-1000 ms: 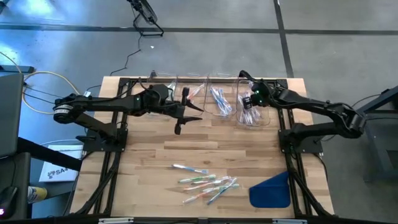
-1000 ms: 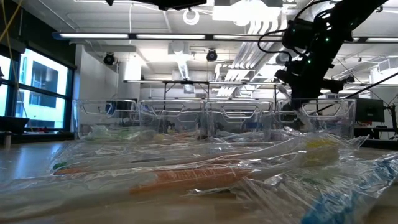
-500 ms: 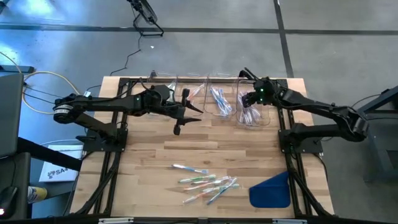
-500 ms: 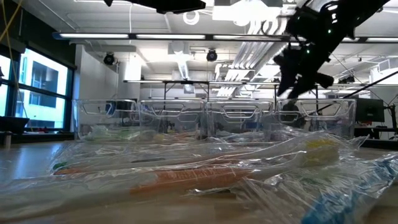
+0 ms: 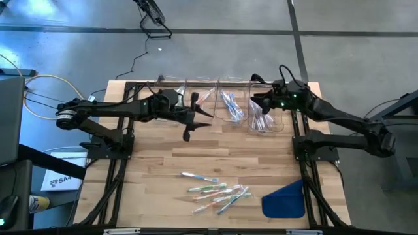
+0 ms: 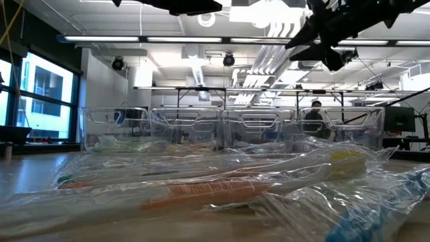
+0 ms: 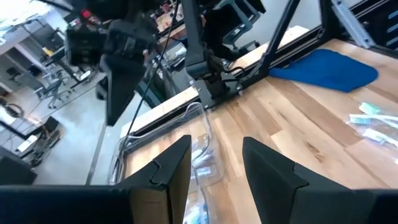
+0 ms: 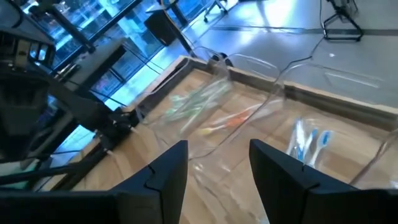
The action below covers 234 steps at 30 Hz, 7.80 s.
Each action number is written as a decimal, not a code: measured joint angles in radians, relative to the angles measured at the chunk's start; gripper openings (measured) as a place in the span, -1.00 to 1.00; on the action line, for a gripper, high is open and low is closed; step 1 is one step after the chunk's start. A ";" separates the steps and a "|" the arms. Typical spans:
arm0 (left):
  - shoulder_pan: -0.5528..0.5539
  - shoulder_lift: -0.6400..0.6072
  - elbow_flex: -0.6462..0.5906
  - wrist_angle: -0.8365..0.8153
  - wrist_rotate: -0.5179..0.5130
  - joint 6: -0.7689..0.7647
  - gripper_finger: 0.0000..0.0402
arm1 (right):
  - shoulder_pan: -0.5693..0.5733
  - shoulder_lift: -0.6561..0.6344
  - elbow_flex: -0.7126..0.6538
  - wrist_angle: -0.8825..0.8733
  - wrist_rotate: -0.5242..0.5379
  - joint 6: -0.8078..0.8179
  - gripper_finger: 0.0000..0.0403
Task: Pick & Place Toothbrushes
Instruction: Put the blue toothbrush into the middle right transparent bin
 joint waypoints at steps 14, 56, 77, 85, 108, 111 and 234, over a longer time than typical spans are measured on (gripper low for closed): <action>-0.026 0.000 -0.006 -0.021 -0.067 0.004 -0.30 | 0.208 -0.006 -0.001 0.022 0.175 -0.136 -0.19; -0.295 -0.144 -0.267 -0.144 -0.235 -0.052 -0.30 | 0.551 -0.176 -0.460 0.701 0.436 -0.216 -0.19; -0.357 0.111 -0.135 -0.375 -0.086 -0.080 -0.30 | 0.551 -0.176 -0.460 0.700 0.447 -0.202 -0.19; -0.436 0.202 -0.134 -0.355 -0.072 -0.112 -0.30 | 0.551 -0.176 -0.460 0.692 0.441 -0.205 -0.18; -0.445 0.440 -0.134 -0.276 -0.003 -0.315 -0.30 | 0.551 -0.173 -0.460 0.664 0.440 -0.206 -0.18; -0.445 0.446 -0.133 -0.274 -0.001 -0.315 -0.30 | 0.551 -0.173 -0.460 0.663 0.440 -0.195 -0.18; 0.025 0.512 0.341 -0.105 0.339 -0.105 -0.94 | 0.551 -0.163 -0.460 0.487 0.025 -0.311 -0.18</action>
